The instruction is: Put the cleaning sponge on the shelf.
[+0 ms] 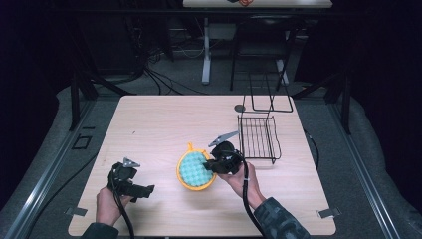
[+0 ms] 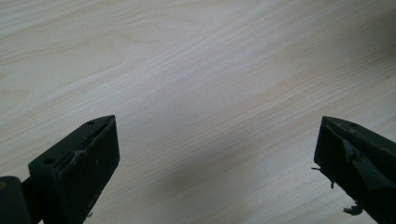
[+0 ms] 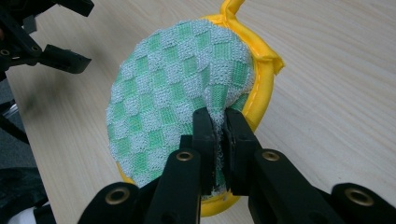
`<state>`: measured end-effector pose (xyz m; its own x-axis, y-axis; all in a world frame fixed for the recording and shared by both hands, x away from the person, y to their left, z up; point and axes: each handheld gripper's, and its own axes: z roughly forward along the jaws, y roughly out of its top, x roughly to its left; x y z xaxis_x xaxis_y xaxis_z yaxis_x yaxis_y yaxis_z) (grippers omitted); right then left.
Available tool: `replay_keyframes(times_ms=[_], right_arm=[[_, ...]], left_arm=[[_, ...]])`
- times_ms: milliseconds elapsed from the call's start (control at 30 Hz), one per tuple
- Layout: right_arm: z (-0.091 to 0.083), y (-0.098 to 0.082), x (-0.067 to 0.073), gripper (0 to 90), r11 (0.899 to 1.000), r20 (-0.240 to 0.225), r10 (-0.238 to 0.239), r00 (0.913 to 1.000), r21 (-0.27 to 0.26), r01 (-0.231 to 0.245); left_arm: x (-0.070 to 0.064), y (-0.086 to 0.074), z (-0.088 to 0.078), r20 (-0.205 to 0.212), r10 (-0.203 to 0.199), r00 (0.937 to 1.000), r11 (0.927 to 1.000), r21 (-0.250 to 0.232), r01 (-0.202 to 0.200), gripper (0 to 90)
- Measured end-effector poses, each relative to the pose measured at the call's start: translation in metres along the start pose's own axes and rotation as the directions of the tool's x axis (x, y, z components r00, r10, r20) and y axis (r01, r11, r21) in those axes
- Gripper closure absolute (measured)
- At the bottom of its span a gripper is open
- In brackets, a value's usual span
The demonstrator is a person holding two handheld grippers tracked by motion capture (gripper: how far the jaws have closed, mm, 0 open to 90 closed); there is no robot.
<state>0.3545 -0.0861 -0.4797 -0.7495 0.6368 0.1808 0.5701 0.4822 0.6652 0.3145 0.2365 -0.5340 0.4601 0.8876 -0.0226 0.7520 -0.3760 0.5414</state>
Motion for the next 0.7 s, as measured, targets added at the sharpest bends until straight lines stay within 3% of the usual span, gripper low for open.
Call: replay_keyframes(times_ms=[400, 700], right_arm=[[-0.028, -0.004, -0.005, 85.0, 1.000, 0.026, -0.013, 0.9996, -0.025, 0.013], [-0.049, -0.013, -0.015, 85.0, 0.998, 0.039, 0.005, 0.9992, -0.058, -0.003]], left_arm=[[0.000, 0.000, -0.001, -0.002, -0.002, 1.0000, 1.0000, -0.003, 0.002, 0.2], [-0.001, 0.000, 0.000, -0.001, -0.002, 1.0000, 1.0000, 0.004, 0.002, 0.3]])
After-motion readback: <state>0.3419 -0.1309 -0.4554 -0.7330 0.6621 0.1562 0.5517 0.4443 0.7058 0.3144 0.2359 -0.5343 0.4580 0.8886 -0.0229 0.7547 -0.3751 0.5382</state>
